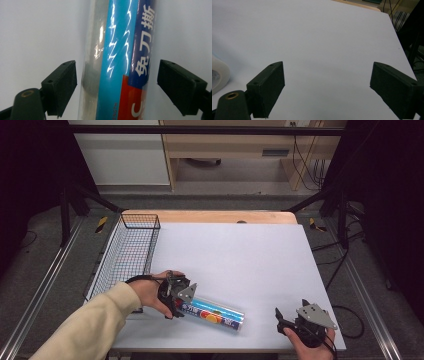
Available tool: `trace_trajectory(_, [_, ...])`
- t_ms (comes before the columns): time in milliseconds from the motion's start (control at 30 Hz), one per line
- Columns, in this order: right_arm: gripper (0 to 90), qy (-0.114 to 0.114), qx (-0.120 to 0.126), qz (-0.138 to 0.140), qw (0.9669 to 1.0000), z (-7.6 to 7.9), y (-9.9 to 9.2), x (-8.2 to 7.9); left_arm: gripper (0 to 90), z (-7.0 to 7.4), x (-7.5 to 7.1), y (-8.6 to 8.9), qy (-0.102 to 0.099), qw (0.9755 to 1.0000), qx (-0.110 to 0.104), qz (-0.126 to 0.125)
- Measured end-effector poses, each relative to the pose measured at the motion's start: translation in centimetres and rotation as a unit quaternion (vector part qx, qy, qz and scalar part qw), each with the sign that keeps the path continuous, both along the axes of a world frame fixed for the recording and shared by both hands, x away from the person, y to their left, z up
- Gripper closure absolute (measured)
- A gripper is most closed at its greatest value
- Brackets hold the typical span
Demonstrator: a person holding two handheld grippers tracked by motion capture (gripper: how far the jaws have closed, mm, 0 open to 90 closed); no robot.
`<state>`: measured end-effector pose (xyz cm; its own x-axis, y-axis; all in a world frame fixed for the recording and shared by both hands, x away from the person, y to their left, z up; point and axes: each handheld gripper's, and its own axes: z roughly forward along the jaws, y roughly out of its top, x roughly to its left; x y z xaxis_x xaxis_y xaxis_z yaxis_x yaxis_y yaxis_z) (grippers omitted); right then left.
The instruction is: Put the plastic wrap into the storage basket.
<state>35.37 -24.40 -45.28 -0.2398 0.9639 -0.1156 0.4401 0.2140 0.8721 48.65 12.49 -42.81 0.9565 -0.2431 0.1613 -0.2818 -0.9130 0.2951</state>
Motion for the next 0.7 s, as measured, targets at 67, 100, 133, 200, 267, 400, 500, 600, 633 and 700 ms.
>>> trace_trajectory(67, [12.6, -0.001, -0.001, 0.001, 1.0, 0.0, 0.0, 0.0, 17.0, -0.2, 0.0, -0.1, 0.0, 1.0, 0.004, -0.001])
trace_trajectory(100, [12.6, 0.0, -0.001, 0.001, 1.0, 0.0, 0.0, 0.0, 17.1, -0.4, 0.0, -0.1, 0.001, 1.0, 0.005, -0.002])
trace_trajectory(133, [12.6, 0.0, -0.001, 0.001, 1.0, 0.0, 0.0, 0.0, 17.2, -0.5, 0.1, -0.1, 0.002, 1.0, 0.007, -0.003])
trace_trajectory(200, [12.6, 0.001, -0.001, 0.001, 1.0, 0.0, 0.0, 0.0, 18.0, -0.7, 0.2, -0.2, 0.004, 0.9999, 0.01, -0.002])
trace_trajectory(267, [12.6, 0.002, -0.001, 0.001, 1.0, 0.0, 0.0, 0.0, 18.2, -0.9, 0.2, -0.3, 0.006, 0.9999, 0.01, -0.002])
trace_trajectory(400, [12.7, 0.002, -0.001, 0.001, 1.0, 0.0, 0.0, 0.0, 19.1, -1.2, 0.3, -0.3, 0.01, 0.9999, 0.012, -0.002])
trace_trajectory(500, [12.8, 0.002, -0.002, 0.002, 1.0, 0.0, 0.1, 0.0, 20.6, -1.4, 0.3, -0.4, 0.009, 0.9999, 0.013, -0.004])
trace_trajectory(600, [12.8, 0.003, -0.001, 0.003, 1.0, 0.0, 0.1, 0.0, 21.5, -1.4, 0.3, -0.4, 0.009, 0.9999, 0.011, -0.003])
trace_trajectory(633, [12.8, 0.003, -0.001, 0.003, 1.0, 0.0, 0.1, 0.1, 21.6, -1.4, 0.3, -0.3, 0.01, 0.9999, 0.01, -0.003])
trace_trajectory(700, [12.8, 0.003, -0.002, 0.003, 1.0, -0.1, 0.1, 0.1, 22.1, -1.4, 0.4, -0.3, 0.011, 0.9999, 0.009, -0.003])
